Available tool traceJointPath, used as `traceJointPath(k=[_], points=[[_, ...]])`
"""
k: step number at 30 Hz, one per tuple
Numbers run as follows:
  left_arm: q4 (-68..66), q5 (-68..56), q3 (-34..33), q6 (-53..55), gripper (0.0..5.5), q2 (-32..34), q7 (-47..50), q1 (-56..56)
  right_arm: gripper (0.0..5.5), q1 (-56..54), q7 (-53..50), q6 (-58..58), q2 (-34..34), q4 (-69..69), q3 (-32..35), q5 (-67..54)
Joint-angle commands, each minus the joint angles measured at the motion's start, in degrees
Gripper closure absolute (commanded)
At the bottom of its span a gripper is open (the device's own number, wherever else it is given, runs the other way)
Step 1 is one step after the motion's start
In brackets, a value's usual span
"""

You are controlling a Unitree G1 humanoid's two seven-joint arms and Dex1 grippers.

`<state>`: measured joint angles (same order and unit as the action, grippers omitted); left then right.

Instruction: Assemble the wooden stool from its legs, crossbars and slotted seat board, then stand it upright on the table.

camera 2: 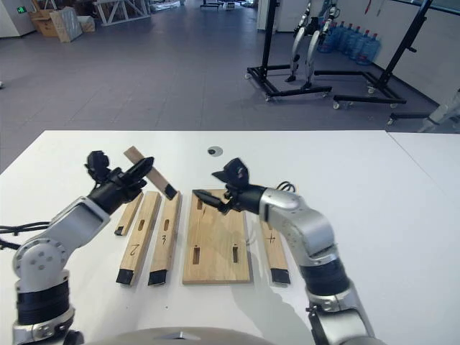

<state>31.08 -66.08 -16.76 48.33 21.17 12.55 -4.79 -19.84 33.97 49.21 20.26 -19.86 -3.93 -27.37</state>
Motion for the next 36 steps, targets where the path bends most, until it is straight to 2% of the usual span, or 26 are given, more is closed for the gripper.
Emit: traceJointPath(k=[1, 5, 8, 12, 20, 28, 36], points=[[8.07, 11.91, 0.45, 0.02, 5.11, 8.86, -2.19, 8.52, 0.78, 1.34, -0.99, 1.64, 2.73, 0.07, 6.46, -2.29], [13.92, 21.4, 5.39, -3.36, 5.11, 7.2, -1.6, 12.7, 0.13, 2.99, -4.46, 1.32, 0.09, 0.13, 5.08, -1.7], [15.18, 27.09, 10.25, -6.08, 5.11, 2.93, -0.17, 13.68, 0.13, 3.89, -6.36, 0.95, -1.94, -0.57, 2.11, -0.99], [11.94, 34.49, 13.17, -11.51, 5.11, -0.4, -1.87, 16.07, 0.13, 4.23, -7.45, 0.8, -2.93, -0.5, 0.21, -0.97], [0.66, 43.26, 14.31, -22.14, 5.11, -5.31, -7.41, 17.8, 0.13, 3.09, -7.56, 0.2, -2.87, 0.95, -0.04, -1.1], [2.44, 42.52, 11.91, -20.78, 5.11, -8.7, -8.59, 15.95, 0.13, 2.81, -7.65, -0.11, -2.9, 1.18, -0.99, -0.72], [-0.41, 46.1, 13.81, -22.96, 5.11, -10.22, -11.3, 18.52, 0.13, 2.59, -7.35, -0.07, -3.07, 1.6, -1.38, -0.54]])
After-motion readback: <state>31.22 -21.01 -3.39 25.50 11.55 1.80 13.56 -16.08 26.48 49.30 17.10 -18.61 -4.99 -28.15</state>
